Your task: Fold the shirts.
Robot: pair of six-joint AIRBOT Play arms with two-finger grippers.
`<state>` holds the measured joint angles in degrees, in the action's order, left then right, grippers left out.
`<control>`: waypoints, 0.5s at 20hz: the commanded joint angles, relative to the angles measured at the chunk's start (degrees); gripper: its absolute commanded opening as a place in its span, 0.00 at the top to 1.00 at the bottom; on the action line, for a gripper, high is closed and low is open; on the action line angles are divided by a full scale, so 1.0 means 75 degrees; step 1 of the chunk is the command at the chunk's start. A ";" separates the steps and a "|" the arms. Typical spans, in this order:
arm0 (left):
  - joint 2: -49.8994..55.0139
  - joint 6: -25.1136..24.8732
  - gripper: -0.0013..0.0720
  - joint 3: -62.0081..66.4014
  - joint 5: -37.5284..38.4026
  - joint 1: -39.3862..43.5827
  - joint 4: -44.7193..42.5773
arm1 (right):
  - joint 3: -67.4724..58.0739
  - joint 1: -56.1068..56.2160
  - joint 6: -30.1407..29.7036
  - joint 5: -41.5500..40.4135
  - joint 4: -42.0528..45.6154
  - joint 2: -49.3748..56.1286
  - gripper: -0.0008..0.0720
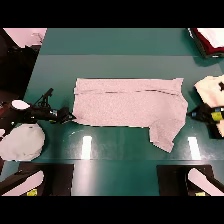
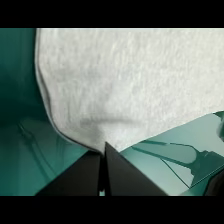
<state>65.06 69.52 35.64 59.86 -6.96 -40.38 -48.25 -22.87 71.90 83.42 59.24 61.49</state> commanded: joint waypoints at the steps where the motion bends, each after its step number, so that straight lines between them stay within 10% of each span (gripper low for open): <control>1: -0.0017 -0.0079 0.95 0.0376 0.0111 0.0012 0.0017 | 0.1378 -0.0924 0.0184 -0.0388 0.0632 -0.0356 0.52; 10: -0.0017 -0.0082 0.95 0.0373 0.0108 0.0012 0.0012 | 0.2774 0.0029 0.0154 -0.2063 0.0029 -0.0338 0.53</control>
<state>64.99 68.99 38.33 60.64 -6.90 -40.32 -29.12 -25.71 73.01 72.60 60.12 58.98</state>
